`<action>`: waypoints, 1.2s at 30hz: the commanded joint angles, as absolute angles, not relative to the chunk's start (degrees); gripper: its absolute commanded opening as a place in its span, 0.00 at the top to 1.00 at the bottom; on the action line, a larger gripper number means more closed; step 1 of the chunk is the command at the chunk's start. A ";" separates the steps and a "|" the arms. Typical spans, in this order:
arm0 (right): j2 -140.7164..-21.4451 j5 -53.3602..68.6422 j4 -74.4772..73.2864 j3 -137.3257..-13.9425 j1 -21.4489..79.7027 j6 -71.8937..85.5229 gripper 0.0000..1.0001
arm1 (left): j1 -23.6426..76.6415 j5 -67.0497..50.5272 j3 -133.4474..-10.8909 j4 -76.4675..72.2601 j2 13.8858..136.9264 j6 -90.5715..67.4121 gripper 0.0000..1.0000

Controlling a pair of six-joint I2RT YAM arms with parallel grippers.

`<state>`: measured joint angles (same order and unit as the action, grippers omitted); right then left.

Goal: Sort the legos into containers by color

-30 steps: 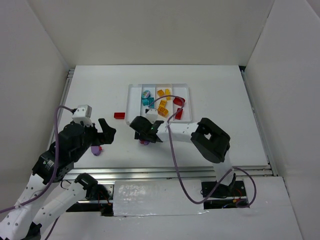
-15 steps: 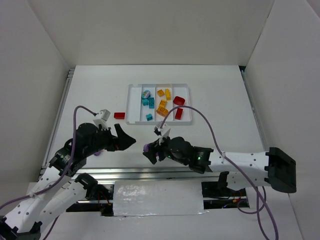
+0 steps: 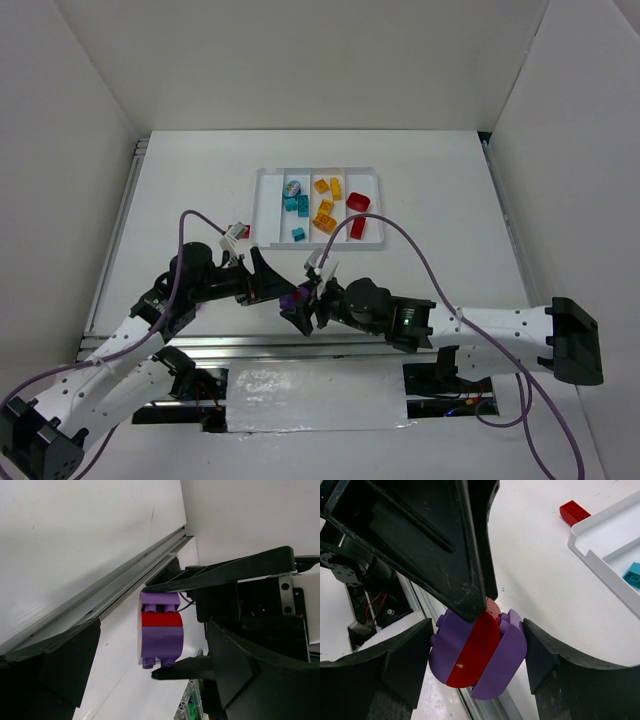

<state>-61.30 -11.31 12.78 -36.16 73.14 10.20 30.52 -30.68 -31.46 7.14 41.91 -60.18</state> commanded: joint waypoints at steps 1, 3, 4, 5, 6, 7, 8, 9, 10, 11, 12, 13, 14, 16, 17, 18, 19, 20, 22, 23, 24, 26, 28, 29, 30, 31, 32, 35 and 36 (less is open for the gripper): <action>-62.93 -15.64 14.33 -41.12 74.70 8.44 1.00 | 30.59 -33.40 -31.12 0.53 41.75 -62.93 0.01; -64.33 -17.57 14.24 -42.36 74.79 8.35 1.00 | 30.76 -34.27 -30.32 -1.21 42.10 -63.10 0.07; -64.60 -17.67 14.67 -43.15 74.97 7.91 1.00 | 30.67 -34.54 -29.97 -1.40 42.19 -63.11 0.10; -64.86 -17.58 15.20 -43.42 74.88 7.65 1.00 | 30.76 -34.98 -29.88 -1.93 42.45 -63.11 0.19; -65.56 -17.58 15.55 -43.68 74.97 7.39 1.00 | 30.76 -35.59 -29.71 -2.54 42.80 -63.11 0.24; -66.00 -18.10 16.25 -44.55 74.97 7.12 1.00 | 30.85 -36.38 -29.62 -2.98 42.98 -63.28 0.31; -66.70 -18.98 16.52 -45.00 75.14 7.03 1.00 | 30.94 -36.65 -29.62 -3.16 42.98 -63.28 0.41; -68.10 -21.42 16.61 -45.52 74.97 7.03 1.00 | 31.02 -36.74 -29.62 -3.16 42.98 -63.28 0.41; -68.90 -22.84 16.44 -46.83 75.06 6.94 1.00 | 31.03 -36.65 -29.79 -2.73 42.89 -62.85 0.42; -70.39 -25.37 16.35 -48.06 74.97 6.94 1.00 | 31.03 -36.74 -30.14 -1.85 42.80 -62.23 0.46; -71.10 -26.36 16.35 -48.60 74.97 6.94 1.00 | 31.11 -36.74 -30.23 -1.85 42.72 -62.23 0.50; -71.71 -26.98 16.26 -49.13 75.06 6.86 1.00 | 31.11 -37.26 -30.32 -1.76 42.63 -61.79 0.56; -72.50 -27.33 16.17 -49.65 75.06 6.77 1.00 | 31.11 -37.70 -30.50 -2.28 42.71 -61.35 0.74; -74.26 -26.99 15.21 -51.32 74.97 6.85 0.99 | 31.11 -39.36 -30.93 -3.33 42.54 -59.86 0.85; -74.96 -26.55 14.86 -51.68 74.97 7.12 0.95 | 31.11 -39.90 -31.29 -4.38 42.28 -59.16 1.00; -75.06 -25.50 14.59 -51.85 74.97 8.08 0.80 | 31.20 -39.99 -32.42 -4.22 41.93 -57.24 1.00; -74.97 -24.97 14.68 -51.59 74.97 8.87 0.29 | 31.20 -38.60 -33.13 -3.35 41.49 -56.00 1.00; -74.10 -24.44 14.94 -50.37 74.97 9.49 0.01 | 31.20 -37.10 -34.00 -0.03 40.44 -54.77 1.00; -72.69 -17.37 14.33 -49.40 73.92 10.98 0.00 | 31.20 -31.33 -36.47 4.64 38.33 -51.08 1.00; -70.77 -14.18 13.37 -48.79 73.57 11.60 0.00 | 31.20 -29.29 -37.26 8.23 37.80 -50.02 1.00; -69.62 -7.97 11.53 -48.34 73.13 11.69 0.00 | 31.11 -27.44 -39.01 10.09 37.44 -47.83 1.00; -66.03 -1.70 9.50 -47.20 71.64 12.04 0.00 | 31.03 -21.83 -40.60 15.00 36.83 -45.02 1.00; -63.47 4.79 6.34 -46.50 70.84 12.22 0.00 | 31.11 -18.65 -42.71 17.74 36.83 -43.16 1.00; -60.59 5.36 5.63 -45.36 70.32 12.74 0.00 | 31.11 -17.24 -43.32 18.80 36.91 -41.15 1.00; -58.82 5.62 5.02 -44.57 70.23 13.09 0.00 | 31.11 -16.97 -44.37 20.29 37.00 -40.26 1.00; -55.23 6.32 4.92 -43.69 69.62 13.27 0.00 | 31.11 -17.31 -44.91 20.91 37.18 -39.30 1.00; -53.46 8.59 5.01 -41.94 69.17 13.71 0.00 | 31.11 -17.92 -45.43 21.18 37.26 -37.37 1.00; -46.61 15.95 7.46 -38.16 64.79 16.07 0.00 | 31.20 -25.02 -46.23 20.48 37.27 -34.03 1.00; -45.28 17.91 9.73 -37.45 61.64 17.21 0.00 | 31.11 -31.31 -45.97 19.61 37.18 -33.32 1.00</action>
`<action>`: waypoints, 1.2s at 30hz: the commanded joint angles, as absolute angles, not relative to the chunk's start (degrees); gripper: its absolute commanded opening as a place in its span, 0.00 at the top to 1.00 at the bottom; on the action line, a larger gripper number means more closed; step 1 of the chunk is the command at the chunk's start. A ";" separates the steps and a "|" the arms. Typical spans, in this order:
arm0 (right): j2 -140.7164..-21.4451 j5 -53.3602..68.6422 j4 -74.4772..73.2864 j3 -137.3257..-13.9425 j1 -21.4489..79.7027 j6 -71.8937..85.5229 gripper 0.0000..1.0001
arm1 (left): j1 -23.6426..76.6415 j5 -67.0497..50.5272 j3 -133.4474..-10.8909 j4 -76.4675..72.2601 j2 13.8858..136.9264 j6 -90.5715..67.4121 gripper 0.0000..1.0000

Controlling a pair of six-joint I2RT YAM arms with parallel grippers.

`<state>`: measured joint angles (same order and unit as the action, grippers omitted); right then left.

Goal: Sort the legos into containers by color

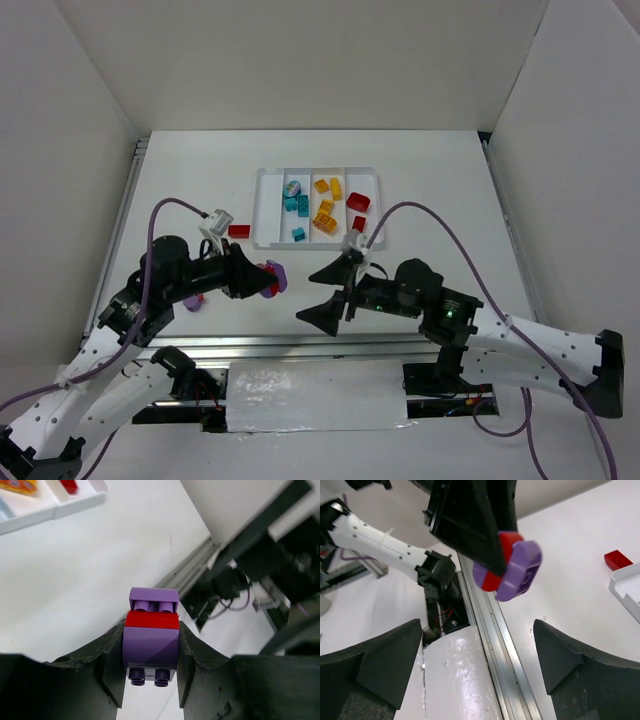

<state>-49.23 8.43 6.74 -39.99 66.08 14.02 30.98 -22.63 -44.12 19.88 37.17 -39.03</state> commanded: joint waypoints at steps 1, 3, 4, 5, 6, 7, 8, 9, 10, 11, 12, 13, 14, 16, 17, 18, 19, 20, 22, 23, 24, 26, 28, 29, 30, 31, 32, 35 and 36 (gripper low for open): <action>-43.70 19.58 10.89 -36.48 60.05 18.53 0.00 | 31.20 -34.60 -45.88 17.77 37.09 -32.53 1.00; -43.42 24.95 13.35 -36.21 56.70 21.35 0.01 | 31.29 -43.57 -45.00 14.44 36.39 -31.47 1.00; -43.50 25.57 13.88 -36.30 56.17 22.66 0.02 | 31.29 -45.86 -44.56 13.54 36.04 -30.68 1.00; -43.77 25.40 14.41 -36.39 55.99 23.11 0.04 | 31.38 -47.62 -43.78 12.84 35.60 -30.15 1.00; -44.55 25.49 14.41 -36.65 55.90 23.38 0.05 | 31.38 -49.64 -43.33 12.31 34.46 -29.62 1.00; -45.08 25.92 15.20 -37.26 55.90 24.25 0.06 | 31.46 -50.18 -42.37 11.35 33.67 -29.45 1.00; -45.61 26.80 16.51 -37.27 55.90 24.87 0.10 | 31.38 -50.36 -42.10 10.55 32.97 -30.05 1.00; -47.18 29.85 18.18 -37.18 55.90 25.57 0.11 | 31.38 -51.32 -42.01 10.02 31.91 -30.23 1.00; -48.07 31.45 19.50 -37.26 55.90 26.97 0.12 | 31.38 -52.11 -41.92 8.89 31.47 -30.58 1.00; -48.86 32.86 22.64 -37.27 55.90 27.85 0.13 | 31.38 -52.73 -41.66 8.18 31.12 -30.93 1.00; -50.61 35.31 24.42 -37.44 55.99 29.34 0.13 | 31.38 -53.08 -41.75 8.00 30.50 -30.94 1.00; -51.32 36.20 27.04 -37.53 55.99 30.05 0.14 | 31.38 -52.82 -42.01 8.26 30.24 -30.76 1.00; -51.85 36.99 28.64 -37.53 55.99 30.84 0.14 | 31.38 -52.56 -42.10 8.70 30.06 -30.59 1.00; -52.82 38.93 32.15 -37.44 56.08 32.34 0.14 | 31.46 -51.86 -42.19 9.49 30.15 -30.24 1.00; -53.17 39.28 32.95 -37.44 56.16 32.69 0.14 | 31.38 -51.51 -42.10 9.75 30.49 -30.23 1.00; -53.26 39.55 33.48 -37.62 56.16 33.30 0.14 | 31.46 -51.16 -42.10 10.19 30.67 -30.06 1.00; -53.44 39.64 34.62 -37.70 56.25 33.57 0.14 | 31.46 -50.46 -42.01 10.98 30.93 -29.97 1.00; -54.13 39.81 35.15 -37.79 56.34 33.92 0.14 | 31.38 -50.45 -41.92 11.07 31.37 -30.06 1.00; -55.19 40.34 36.55 -38.41 56.95 34.63 0.15 | 31.46 -50.62 -41.49 10.81 31.46 -30.41 1.00; -56.50 40.17 36.82 -38.67 57.21 34.80 0.15 | 31.38 -50.71 -41.31 9.94 31.29 -30.67 1.00; -57.30 39.99 37.17 -39.28 57.65 34.98 0.15 | 31.46 -50.80 -40.96 9.41 31.20 -31.20 1.00; -59.75 38.77 37.44 -39.81 58.88 34.72 0.15 | 31.38 -51.15 -40.61 8.44 30.85 -31.81 1.00; -61.25 37.54 37.53 -40.51 59.50 34.63 0.18 | 31.46 -51.68 -40.25 7.21 30.76 -32.43 1.00; -62.65 36.57 37.27 -41.04 59.85 34.54 0.20 | 31.38 -51.85 -40.17 6.95 30.59 -32.43 1.00; -63.10 36.13 37.70 -41.13 60.03 34.54 0.23 | 31.38 -51.94 -40.17 6.86 30.50 -32.52 1.00; -63.54 35.34 38.05 -41.22 60.12 34.72 0.30 | 31.38 -51.86 -40.17 6.94 30.50 -32.52 1.00; -64.07 35.25 38.49 -41.22 60.29 34.89 0.34 | 31.38 -51.68 -40.17 7.03 30.41 -32.52 1.00; -64.51 35.94 40.08 -41.22 60.29 34.46 0.85 | 31.38 -50.72 -40.34 7.99 30.50 -31.82 1.00; -64.25 35.08 39.73 -40.87 60.38 34.19 1.00 | 31.38 -50.36 -40.95 9.48 30.41 -31.38 1.00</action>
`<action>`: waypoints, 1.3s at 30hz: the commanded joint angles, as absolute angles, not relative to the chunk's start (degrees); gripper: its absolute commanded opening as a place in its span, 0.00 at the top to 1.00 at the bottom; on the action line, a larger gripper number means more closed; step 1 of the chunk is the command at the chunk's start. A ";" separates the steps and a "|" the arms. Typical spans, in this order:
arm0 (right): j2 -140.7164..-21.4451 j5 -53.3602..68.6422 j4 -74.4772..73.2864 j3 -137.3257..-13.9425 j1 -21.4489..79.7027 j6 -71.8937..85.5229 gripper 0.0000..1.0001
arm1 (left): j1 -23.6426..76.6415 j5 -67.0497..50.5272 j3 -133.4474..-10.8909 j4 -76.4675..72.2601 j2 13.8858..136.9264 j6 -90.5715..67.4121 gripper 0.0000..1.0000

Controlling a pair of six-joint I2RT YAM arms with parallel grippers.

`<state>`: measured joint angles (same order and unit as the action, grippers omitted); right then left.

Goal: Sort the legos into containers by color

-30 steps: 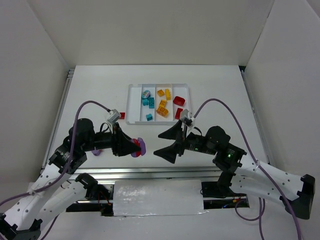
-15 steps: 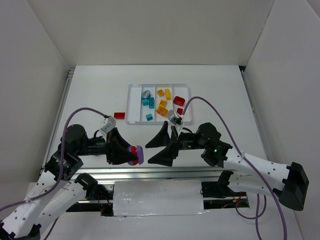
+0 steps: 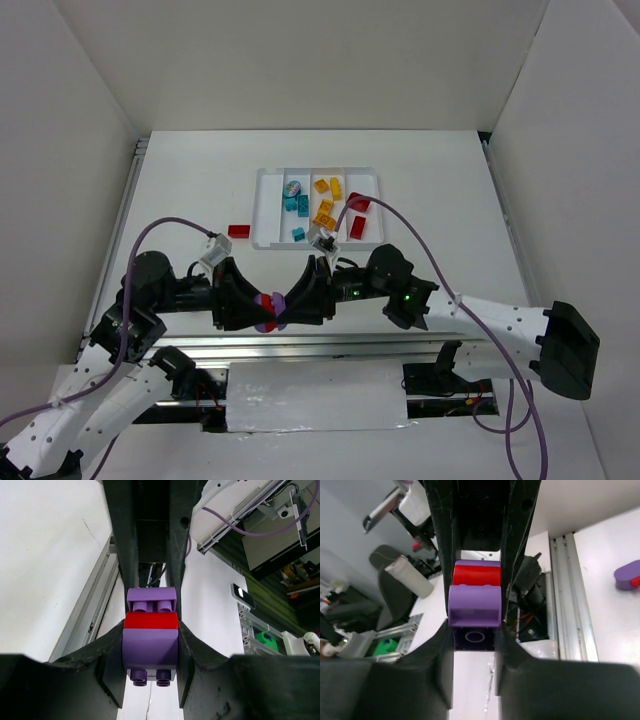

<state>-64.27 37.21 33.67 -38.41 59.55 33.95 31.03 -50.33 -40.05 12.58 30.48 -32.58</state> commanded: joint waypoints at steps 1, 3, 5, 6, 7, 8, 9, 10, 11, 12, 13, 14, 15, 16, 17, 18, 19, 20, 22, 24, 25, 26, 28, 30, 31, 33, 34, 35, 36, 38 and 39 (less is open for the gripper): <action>-63.12 34.63 39.73 -40.35 60.38 33.75 1.00 | 31.38 -50.10 -41.31 10.28 30.24 -30.94 1.00; -61.44 34.45 39.46 -38.15 59.25 31.82 1.00 | 31.29 -48.61 -42.97 12.64 29.89 -28.84 1.00; -58.29 34.37 39.02 -35.09 57.93 29.81 1.00 | 31.29 -46.59 -44.29 16.69 28.57 -26.73 1.00; -57.49 33.93 39.02 -34.02 57.40 29.62 1.00 | 31.29 -46.06 -45.25 17.66 28.04 -26.11 1.00; -56.78 33.75 39.02 -33.32 55.83 29.79 1.00 | 31.29 -44.92 -45.61 19.15 27.52 -25.49 1.00; -55.99 33.84 38.94 -32.53 55.46 29.97 1.00 | 31.38 -44.22 -45.88 19.77 26.64 -25.05 1.00; -55.73 33.49 37.46 -32.52 55.02 29.62 1.00 | 31.38 -43.43 -46.57 20.38 26.28 -24.35 1.00; -55.29 32.01 35.88 -32.61 54.41 29.10 1.00 | 31.29 -41.24 -47.28 21.26 25.93 -23.91 1.00; -55.28 29.90 32.64 -32.96 54.14 28.05 1.00 | 31.29 -39.48 -49.11 24.49 25.93 -21.91 1.00; -55.46 26.05 31.39 -33.22 53.97 27.52 1.00 | 31.38 -37.46 -50.00 26.26 25.93 -20.93 1.00; -56.94 23.32 29.64 -33.83 53.53 27.25 1.00 | 31.38 -32.13 -50.97 27.93 25.93 -20.22 1.00; -58.61 19.46 26.92 -37.06 53.61 27.25 1.00 | 31.38 -28.17 -52.54 31.17 26.10 -19.34 1.00; -60.71 15.42 19.93 -39.87 53.61 27.51 1.00 | 31.29 -23.69 -52.91 32.51 26.10 -19.34 1.00; -66.65 6.68 15.77 -46.43 53.53 28.55 1.00 | 31.29 -14.51 -53.26 33.56 26.19 -19.42 1.00; -70.28 2.16 12.17 -49.89 53.61 29.43 1.00 | 31.29 -10.24 -53.09 34.79 26.28 -20.47 1.00; -73.79 -2.07 5.26 -53.75 53.44 30.31 1.00 | 31.29 -6.80 -52.65 34.80 26.28 -21.52 1.00; -81.48 -8.29 1.71 -61.88 53.35 31.89 1.00 | 31.20 -4.24 -52.04 34.37 26.28 -22.40 1.00; -85.65 -10.00 -3.72 -65.88 52.48 32.34 1.00 | 30.85 -2.04 -51.60 34.28 26.28 -23.37 1.00; -96.69 -12.90 -8.06 -78.32 51.68 33.39 1.00 | 30.24 -1.85 -52.03 34.80 26.54 -23.47 1.00; -106.90 -14.41 -11.85 -85.92 50.63 33.22 1.00 | 29.18 -2.28 -50.80 33.50 25.58 -23.47 1.00; -110.09 -15.02 -13.43 -93.96 50.19 33.22 1.00 | 28.92 -2.89 -50.80 33.49 25.58 -23.12 1.00; -113.52 -16.77 -16.58 -97.78 49.75 33.05 0.97 | 28.66 -4.47 -50.63 33.40 25.66 -22.77 1.00; -122.93 -18.45 -20.11 -110.22 49.13 32.44 0.97 | 28.39 -5.71 -50.62 33.05 25.66 -22.24 1.00; -130.73 -20.12 -24.32 -117.65 47.73 32.34 0.96 | 28.21 -6.50 -50.63 33.05 25.58 -21.97 1.00; -132.61 -20.13 -25.22 -123.34 47.12 32.17 0.96 | 28.13 -6.76 -50.54 32.96 25.40 -21.80 1.00; -136.91 -17.85 -26.80 -127.60 45.02 32.26 0.95 | 27.86 -7.38 -50.45 32.78 24.88 -21.71 1.00; -137.54 -16.71 -26.46 -129.01 44.22 32.34 0.95 | 27.86 -7.56 -50.36 32.61 24.53 -21.53 1.00; -137.90 -15.48 -24.54 -128.59 43.43 32.26 0.92 | 27.86 -7.65 -50.36 32.52 24.35 -21.53 1.00; -138.25 -12.95 -23.56 -127.89 42.46 32.17 0.91 | 27.69 -7.65 -50.36 32.61 23.82 -21.53 1.00; -139.04 -9.77 -22.33 -127.18 40.35 32.26 0.88 | 27.69 -7.56 -50.19 32.43 23.38 -21.62 1.00; -140.35 -6.36 -22.41 -128.48 39.38 31.56 0.87 | 27.69 -7.82 -50.19 32.34 23.03 -21.45 1.00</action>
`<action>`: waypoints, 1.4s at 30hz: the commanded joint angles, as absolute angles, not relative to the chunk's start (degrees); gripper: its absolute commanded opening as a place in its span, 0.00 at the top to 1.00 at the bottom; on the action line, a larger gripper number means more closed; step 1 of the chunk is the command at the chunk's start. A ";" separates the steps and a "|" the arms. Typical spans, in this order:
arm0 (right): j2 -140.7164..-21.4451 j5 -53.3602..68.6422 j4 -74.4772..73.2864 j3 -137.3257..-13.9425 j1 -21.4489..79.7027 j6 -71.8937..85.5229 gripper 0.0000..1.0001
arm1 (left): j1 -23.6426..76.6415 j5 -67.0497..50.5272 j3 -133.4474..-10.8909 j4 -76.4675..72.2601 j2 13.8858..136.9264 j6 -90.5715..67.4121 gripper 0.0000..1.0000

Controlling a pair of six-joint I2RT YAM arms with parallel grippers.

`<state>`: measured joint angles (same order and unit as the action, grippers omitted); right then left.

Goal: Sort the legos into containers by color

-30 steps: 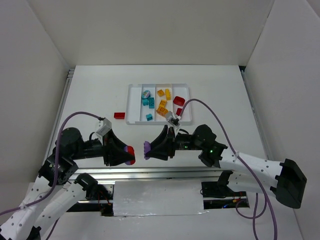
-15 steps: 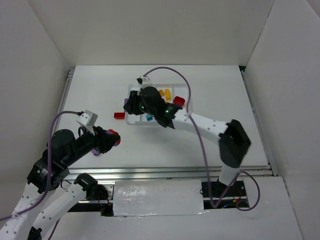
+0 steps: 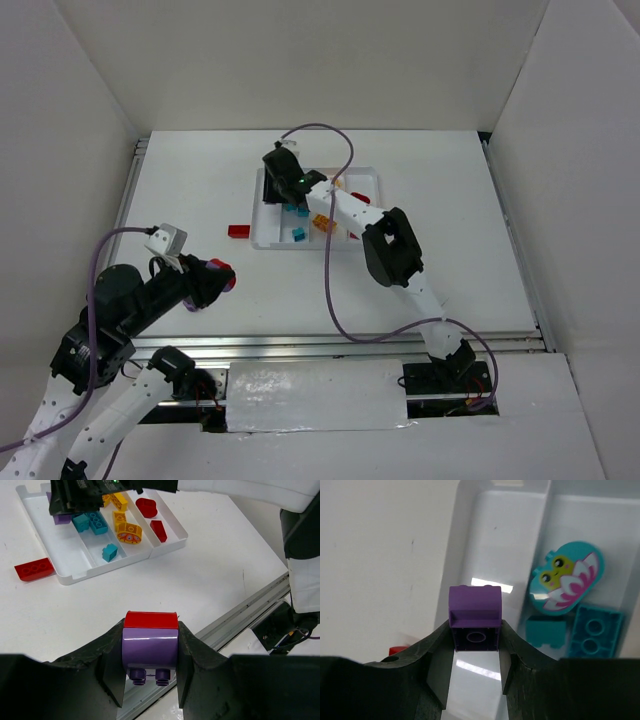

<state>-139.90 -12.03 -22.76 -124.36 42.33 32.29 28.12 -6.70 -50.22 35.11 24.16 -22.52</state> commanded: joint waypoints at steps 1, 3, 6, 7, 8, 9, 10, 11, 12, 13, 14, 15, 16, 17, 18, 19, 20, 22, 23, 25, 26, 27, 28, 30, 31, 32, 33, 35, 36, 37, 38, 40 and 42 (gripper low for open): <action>-140.97 -5.81 -22.76 -129.28 39.11 31.20 0.85 | 27.69 -8.08 -50.19 32.26 22.85 -21.45 1.00; -142.20 -4.58 -23.12 -130.60 38.94 29.80 0.78 | 27.51 -8.35 -50.18 32.25 22.76 -21.27 1.00; -142.91 -2.55 -22.85 -132.18 38.76 28.04 0.56 | 27.51 -8.70 -50.19 32.26 22.76 -21.18 1.00; -143.00 -2.03 -22.76 -132.54 38.67 27.78 0.55 | 27.42 -8.96 -50.19 32.26 22.76 -21.09 1.00; -143.09 -2.02 -22.59 -132.71 38.76 27.77 0.53 | 27.42 -8.96 -50.19 32.26 22.76 -21.01 1.00; -143.35 -1.85 -22.59 -133.24 38.85 27.77 0.52 | 27.33 -9.14 -50.19 32.08 22.68 -21.01 1.00; -143.44 -1.50 -22.41 -133.33 38.67 27.69 0.53 | 27.42 -9.23 -50.19 32.17 22.76 -20.92 1.00; -143.52 -0.97 -21.89 -133.42 38.67 27.69 0.54 | 27.33 -9.49 -50.19 32.17 22.76 -20.83 1.00; -143.79 -0.79 -21.80 -133.94 38.67 27.77 0.54 | 27.33 -9.49 -50.19 32.17 22.59 -20.83 1.00; -143.96 -0.62 -21.71 -134.29 38.67 27.77 0.54 | 27.33 -9.58 -50.19 32.17 22.50 -20.83 1.00; -144.40 -0.44 -21.88 -134.73 38.67 27.86 0.47 | 27.33 -9.75 -50.10 32.17 22.50 -20.83 1.00; -144.58 -0.61 -22.15 -135.78 38.67 27.95 0.42 | 27.33 -9.76 -50.10 32.17 22.33 -20.83 1.00; -144.67 -0.96 -22.32 -135.96 38.67 28.04 0.36 | 27.33 -9.76 -50.10 31.99 22.32 -20.83 1.00; -144.58 -1.31 -22.59 -135.97 38.58 28.21 0.28 | 27.25 -9.84 -50.10 31.99 22.24 -20.74 1.00; -144.23 -2.19 -22.59 -135.53 38.67 28.30 0.26 | 27.25 -9.84 -50.10 32.08 22.24 -20.92 0.99; -143.88 -2.55 -22.41 -135.18 38.58 28.21 0.20 | 27.25 -9.76 -50.10 32.08 22.15 -20.92 0.99; -143.53 -2.64 -22.50 -134.91 38.58 28.13 0.20 | 27.33 -9.67 -50.10 31.99 22.06 -20.92 0.99; -141.51 -3.25 -23.02 -133.86 38.76 27.69 0.20 | 27.25 -9.58 -50.10 32.08 22.15 -20.92 0.98; -138.55 -3.25 -23.29 -132.99 38.76 27.51 0.20 | 27.25 -9.75 -50.10 32.17 22.15 -20.92 0.98; -133.18 -2.03 -22.42 -125.81 38.76 27.33 0.20 | 27.33 -9.84 -50.19 32.26 21.97 -20.83 0.98; -125.15 -0.46 -17.71 -121.25 38.93 27.07 0.20 | 27.25 -10.10 -50.19 32.08 21.80 -20.92 0.98; -120.28 2.43 -14.10 -109.02 38.94 26.20 0.20 | 27.25 -10.37 -50.10 31.91 21.36 -21.00 0.99; -115.80 9.33 -9.89 -102.46 39.11 25.67 0.20 | 27.25 -10.89 -50.18 31.82 21.01 -21.01 1.00; -102.52 18.41 -0.38 -86.41 39.20 24.00 0.20 | 27.16 -11.08 -50.10 31.29 20.30 -21.53 1.00; -98.65 27.42 2.78 -81.35 39.37 23.39 0.20 | 27.07 -11.42 -50.45 31.29 20.22 -21.71 1.00; -91.22 32.21 8.99 -71.64 39.64 23.12 0.20 | 27.16 -11.86 -50.62 31.12 20.30 -21.88 1.00; -87.40 36.78 12.53 -66.93 39.99 23.03 0.20 | 27.07 -12.30 -50.71 31.20 20.30 -22.15 1.00; -77.76 46.91 23.60 -54.31 42.00 24.25 0.20 | 27.07 -15.63 -50.45 29.02 20.65 -24.94 1.00; -74.65 48.59 26.77 -50.92 42.97 24.87 0.20 | 27.07 -17.65 -49.84 27.79 20.83 -25.83 1.00; -72.01 49.56 29.42 -48.02 44.11 25.31 0.19 | 27.07 -19.93 -49.75 26.47 21.09 -27.14 1.00; -67.37 49.66 33.10 -43.55 46.56 26.36 0.19 | 27.07 -25.08 -49.83 25.41 21.70 -28.99 1.00; -64.17 48.78 34.45 -41.14 48.24 27.24 0.19 | 27.16 -30.21 -49.92 20.77 22.15 -30.58 1.00; -61.35 48.25 38.74 -38.33 50.53 29.61 0.19 | 27.16 -37.07 -48.96 16.81 21.80 -32.87 1.00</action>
<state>-62.48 44.49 27.75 -41.65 49.25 26.85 27.38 -24.51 -49.39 27.46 21.67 -28.38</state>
